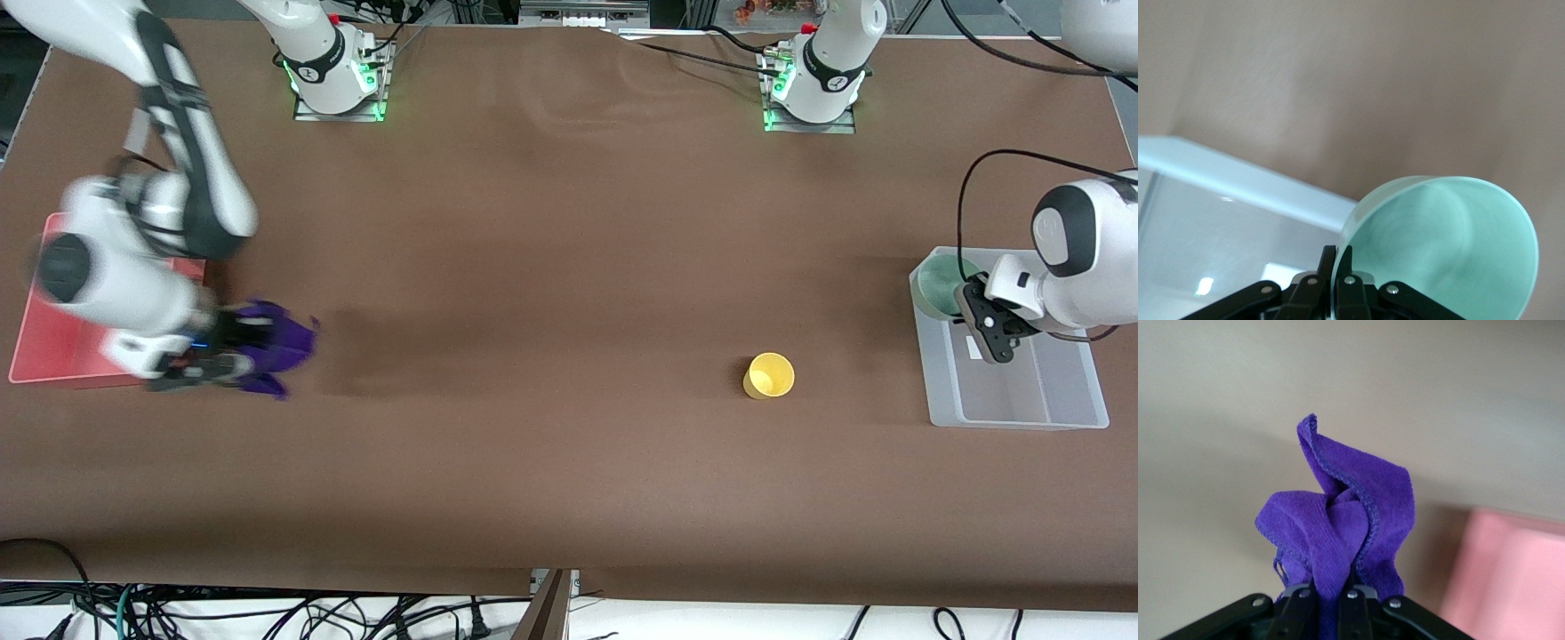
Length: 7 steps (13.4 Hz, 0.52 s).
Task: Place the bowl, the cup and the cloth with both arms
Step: 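Carry the bowl into the clear bin while the right gripper lifts the cloth, then release the bowl in the clear bin while the right gripper drops the cloth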
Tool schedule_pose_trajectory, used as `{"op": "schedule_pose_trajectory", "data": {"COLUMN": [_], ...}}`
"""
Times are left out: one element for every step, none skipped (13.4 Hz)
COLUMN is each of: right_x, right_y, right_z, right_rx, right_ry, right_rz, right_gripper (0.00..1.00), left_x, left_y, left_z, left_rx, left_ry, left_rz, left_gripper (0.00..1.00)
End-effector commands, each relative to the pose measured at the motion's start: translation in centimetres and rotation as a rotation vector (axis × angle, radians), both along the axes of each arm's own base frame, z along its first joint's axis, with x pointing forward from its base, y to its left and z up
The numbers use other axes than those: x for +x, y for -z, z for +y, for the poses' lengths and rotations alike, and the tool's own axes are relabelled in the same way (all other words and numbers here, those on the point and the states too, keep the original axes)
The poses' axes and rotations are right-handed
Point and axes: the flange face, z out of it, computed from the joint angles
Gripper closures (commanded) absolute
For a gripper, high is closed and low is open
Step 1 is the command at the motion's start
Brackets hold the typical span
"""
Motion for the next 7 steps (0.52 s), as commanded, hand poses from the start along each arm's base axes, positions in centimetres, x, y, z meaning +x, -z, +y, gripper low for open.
{"op": "schedule_pose_trajectory", "data": {"right_x": [-2.4,-3.7,-5.3,-7.1,-9.0,-10.8,-12.5], "right_y": [-2.5,-1.5,-0.1,1.8,3.7,6.2,8.6], "right_z": [-10.4,-14.5,-18.6,-21.5,-24.1,-25.6,-27.1], "right_rx": [-0.005,-0.001,0.003,0.008,0.007,0.001,-0.009], "right_ry": [-0.043,-0.054,-0.056,-0.060,-0.038,-0.014,0.003], "right_rz": [0.112,0.141,0.148,0.149,0.151,0.147,0.130], "right_gripper": [1.00,1.00,1.00,1.00,1.00,1.00,1.00], "left_x": [1.1,1.2,1.3,1.4,1.5,1.4,1.1], "left_y": [1.8,1.6,1.2,0.9,1.1,2.4,3.5], "left_z": [1.7,1.7,1.9,2.0,2.0,2.3,3.5], "left_rx": [0.032,0.032,0.034,0.035,0.037,0.039,0.058], "left_ry": [0.037,0.035,0.034,0.032,0.033,0.032,0.028], "left_rz": [-0.039,-0.044,-0.052,-0.058,-0.057,-0.055,-0.061], "left_gripper": [1.00,1.00,1.00,1.00,1.00,1.00,1.00]}}
